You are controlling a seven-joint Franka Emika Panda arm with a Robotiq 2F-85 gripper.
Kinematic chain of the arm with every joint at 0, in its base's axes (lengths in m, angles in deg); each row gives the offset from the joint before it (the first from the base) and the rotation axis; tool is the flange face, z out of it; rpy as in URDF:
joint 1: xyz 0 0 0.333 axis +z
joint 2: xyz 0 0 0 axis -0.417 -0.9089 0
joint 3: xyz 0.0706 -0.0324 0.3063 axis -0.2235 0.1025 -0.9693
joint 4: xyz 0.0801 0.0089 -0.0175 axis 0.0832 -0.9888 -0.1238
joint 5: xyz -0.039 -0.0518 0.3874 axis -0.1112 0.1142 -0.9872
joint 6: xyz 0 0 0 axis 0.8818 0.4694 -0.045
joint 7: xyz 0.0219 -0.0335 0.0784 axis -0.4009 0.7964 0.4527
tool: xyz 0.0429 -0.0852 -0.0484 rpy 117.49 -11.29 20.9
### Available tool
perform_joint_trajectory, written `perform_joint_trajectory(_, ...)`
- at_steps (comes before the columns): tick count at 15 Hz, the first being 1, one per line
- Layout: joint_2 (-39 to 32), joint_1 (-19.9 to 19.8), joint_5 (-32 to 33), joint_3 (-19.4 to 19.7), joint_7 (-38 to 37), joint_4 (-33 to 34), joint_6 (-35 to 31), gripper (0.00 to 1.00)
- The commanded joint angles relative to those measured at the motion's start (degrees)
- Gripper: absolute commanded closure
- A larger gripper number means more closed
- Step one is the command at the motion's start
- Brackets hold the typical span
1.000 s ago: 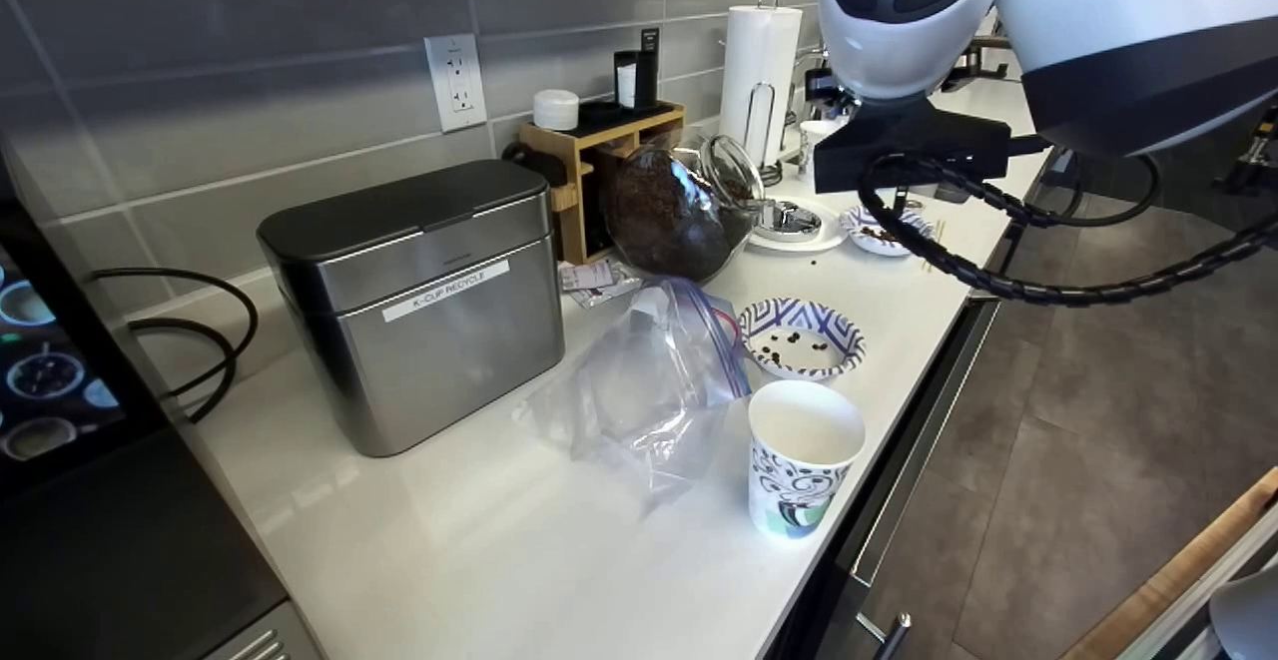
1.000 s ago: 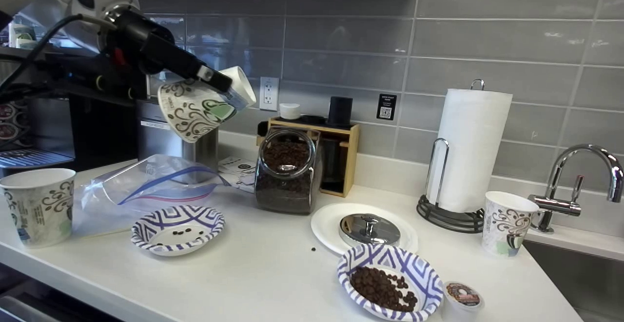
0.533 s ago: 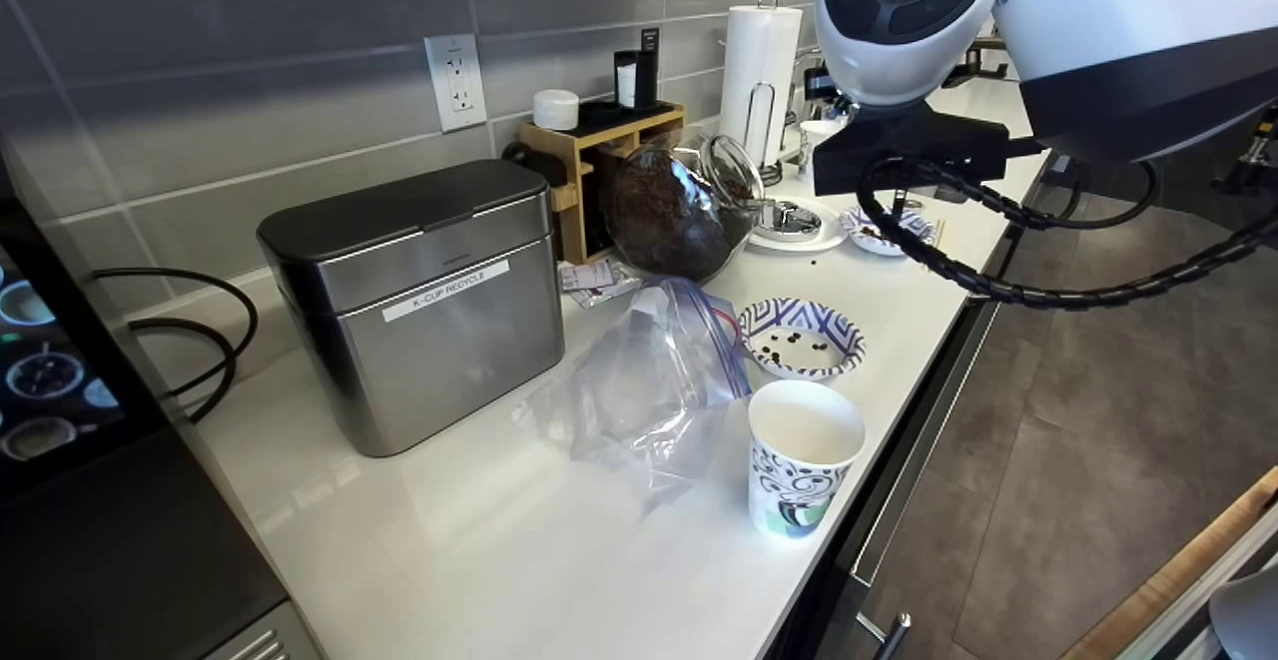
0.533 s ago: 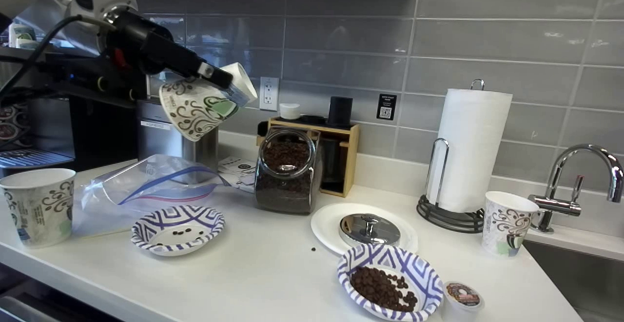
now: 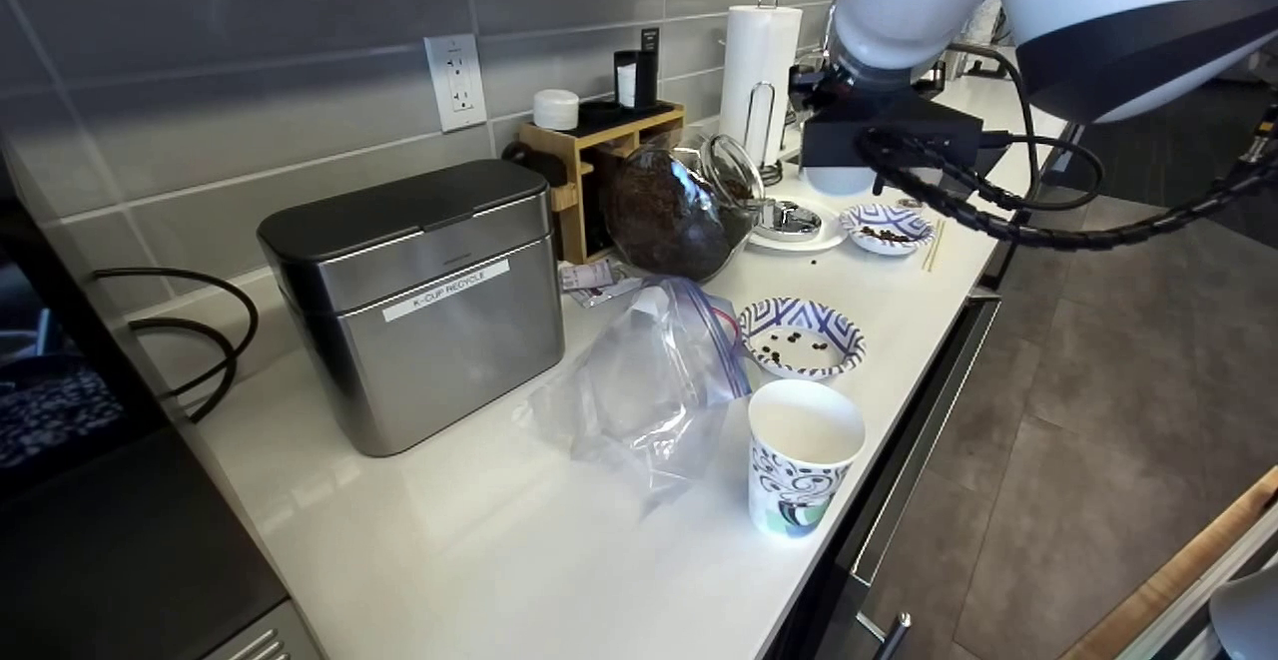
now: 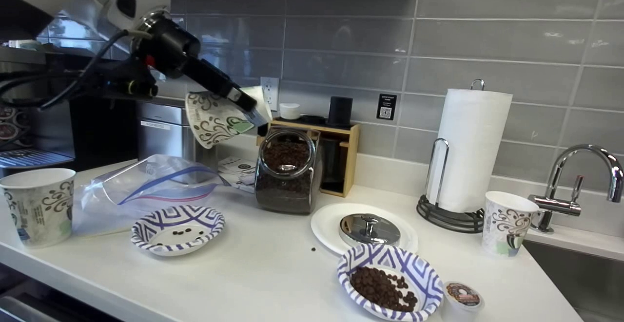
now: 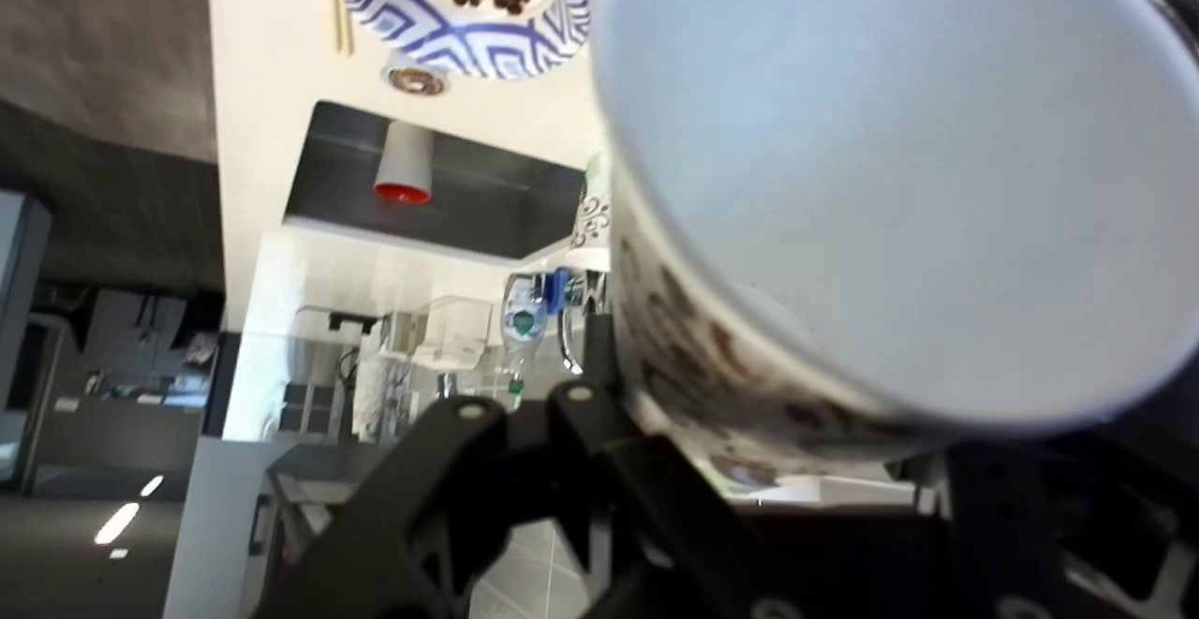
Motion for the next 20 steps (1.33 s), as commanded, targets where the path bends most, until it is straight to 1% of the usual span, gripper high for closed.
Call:
perform_joint_trajectory(1,1.4,-2.8,-2.8,7.0,4.2,-2.4,-15.6,0.64)
perform_joint_trajectory(3,1.0,-4.8,-5.9,10.6,8.9,-3.2,-24.5,0.64)
perform_joint_trajectory(6,-0.6,-7.4,-14.7,14.9,19.5,-5.1,-36.1,0.64)
perform_joint_trajectory(7,-1.4,-4.9,-17.6,19.0,23.2,-5.9,-38.7,0.64)
perform_joint_trajectory(8,-2.1,-4.0,-21.9,21.1,27.8,-6.9,-41.4,0.64)
perform_joint_trajectory(9,-2.7,-2.1,-27.1,23.9,33.1,-7.9,-43.3,0.64)
perform_joint_trajectory(10,-3.4,0.6,-31.5,27.3,37.5,-9.0,-45.2,0.64)
perform_joint_trajectory(11,-4.0,4.7,-36.0,31.4,41.7,-10.2,-46.0,0.64)
perform_joint_trajectory(12,-3.9,9.7,-40.5,36.0,45.6,-11.3,-45.9,0.64)
perform_joint_trajectory(13,-3.1,13.7,-45.0,39.4,49.3,-12.9,-45.3,0.64)
perform_joint_trajectory(15,1.4,22.2,-53.9,46.0,56.7,-15.1,-39.6,0.64)
perform_joint_trajectory(16,3.9,26.5,-58.5,49.7,60.8,-14.3,-34.9,0.64)
perform_joint_trajectory(17,4.5,28.7,-63.0,51.7,64.4,-12.5,-30.3,0.64)
perform_joint_trajectory(18,4.6,27.9,-63.6,51.5,64.7,-10.3,-25.8,0.64)
perform_joint_trajectory(19,5.1,28.2,-64.4,52.2,65.7,-8.8,-22.3,0.64)
perform_joint_trajectory(20,2.7,17.4,-72.7,41.1,71.4,-7.4,-20.0,0.64)
